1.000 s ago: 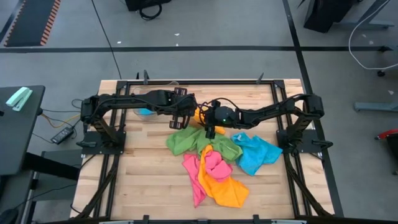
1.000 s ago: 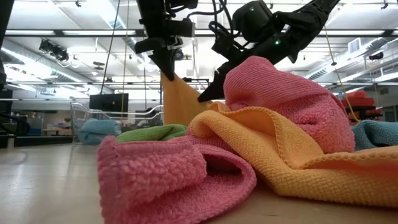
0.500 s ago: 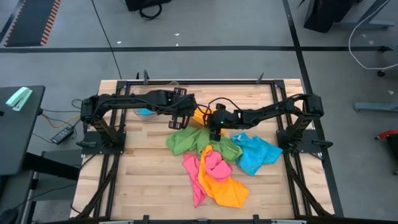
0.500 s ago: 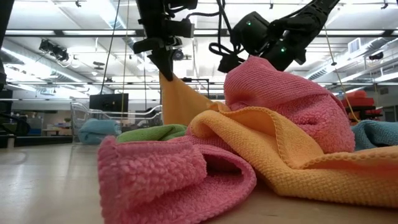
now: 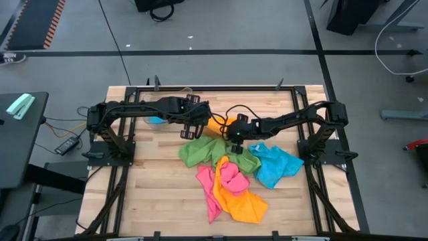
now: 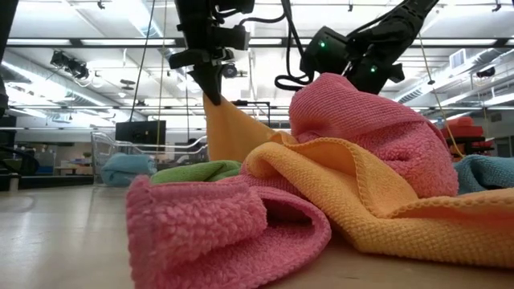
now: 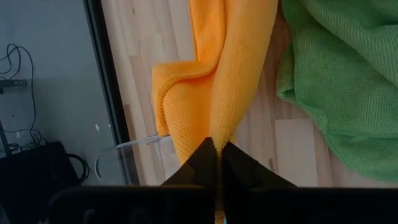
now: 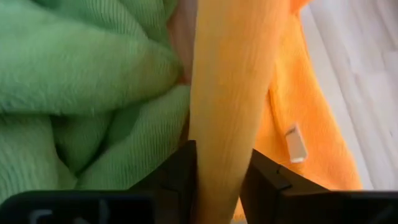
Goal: Fold microfiber towels
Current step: Fold the top orange microfiber towel
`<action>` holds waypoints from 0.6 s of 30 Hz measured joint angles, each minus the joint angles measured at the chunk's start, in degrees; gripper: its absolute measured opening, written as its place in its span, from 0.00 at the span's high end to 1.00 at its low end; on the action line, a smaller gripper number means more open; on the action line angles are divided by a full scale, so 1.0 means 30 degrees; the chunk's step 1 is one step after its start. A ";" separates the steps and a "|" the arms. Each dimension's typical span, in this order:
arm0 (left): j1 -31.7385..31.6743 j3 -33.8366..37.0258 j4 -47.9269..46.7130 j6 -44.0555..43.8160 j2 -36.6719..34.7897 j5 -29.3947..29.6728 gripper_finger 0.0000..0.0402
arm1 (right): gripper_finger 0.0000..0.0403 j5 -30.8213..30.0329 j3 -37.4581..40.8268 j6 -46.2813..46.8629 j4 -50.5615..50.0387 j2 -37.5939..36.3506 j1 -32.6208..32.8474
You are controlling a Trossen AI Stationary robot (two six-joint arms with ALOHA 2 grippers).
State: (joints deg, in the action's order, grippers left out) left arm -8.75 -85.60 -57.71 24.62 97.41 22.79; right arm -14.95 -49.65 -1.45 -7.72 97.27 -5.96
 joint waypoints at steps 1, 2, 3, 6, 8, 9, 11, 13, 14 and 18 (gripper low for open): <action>-0.0003 0.0000 -0.0017 0.0000 0.0000 0.0000 0.95 | 0.73 -0.0005 0.0000 0.0000 -0.0144 0.0000 0.0068; 0.0000 0.0000 -0.0050 0.0000 0.0000 0.0000 0.94 | 0.73 -0.0005 0.0000 0.0000 -0.0260 0.0000 0.0170; 0.0000 0.0000 -0.0083 0.0000 0.0000 0.0000 0.94 | 0.74 -0.0005 0.0000 0.0039 -0.0378 0.0000 0.0250; 0.0000 0.0000 -0.0095 0.0000 0.0000 0.0000 0.97 | 0.75 -0.0005 0.0000 0.0136 -0.0758 0.0000 0.0434; 0.0000 0.0000 -0.0174 0.0000 0.0000 0.0000 0.98 | 0.76 -0.0005 0.0000 0.0157 -0.1066 0.0000 0.0459; 0.0000 0.0003 -0.0245 0.0000 0.0000 -0.0006 0.98 | 0.76 -0.0005 0.0000 0.0252 -0.1211 0.0000 0.0459; -0.0007 0.0000 -0.0284 -0.0019 0.0000 -0.0007 0.96 | 0.77 -0.0005 0.0000 0.0400 -0.1409 0.0000 0.0459; 0.0014 0.0000 -0.0287 -0.0069 0.0000 -0.0007 0.95 | 0.77 -0.0005 0.0000 0.0423 -0.1540 0.0000 0.0459; 0.0053 0.0000 -0.0299 -0.0073 0.0002 -0.0005 0.94 | 0.77 -0.0005 0.0000 0.0423 -0.1568 0.0000 0.0459; 0.0244 0.0001 -0.0306 -0.0009 0.0000 -0.0007 0.98 | 0.81 -0.0160 0.0000 0.0418 -0.1553 0.0000 0.0459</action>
State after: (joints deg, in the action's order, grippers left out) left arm -8.02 -85.60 -58.63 24.60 97.41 22.76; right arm -15.43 -49.65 -0.20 -12.38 97.27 -4.58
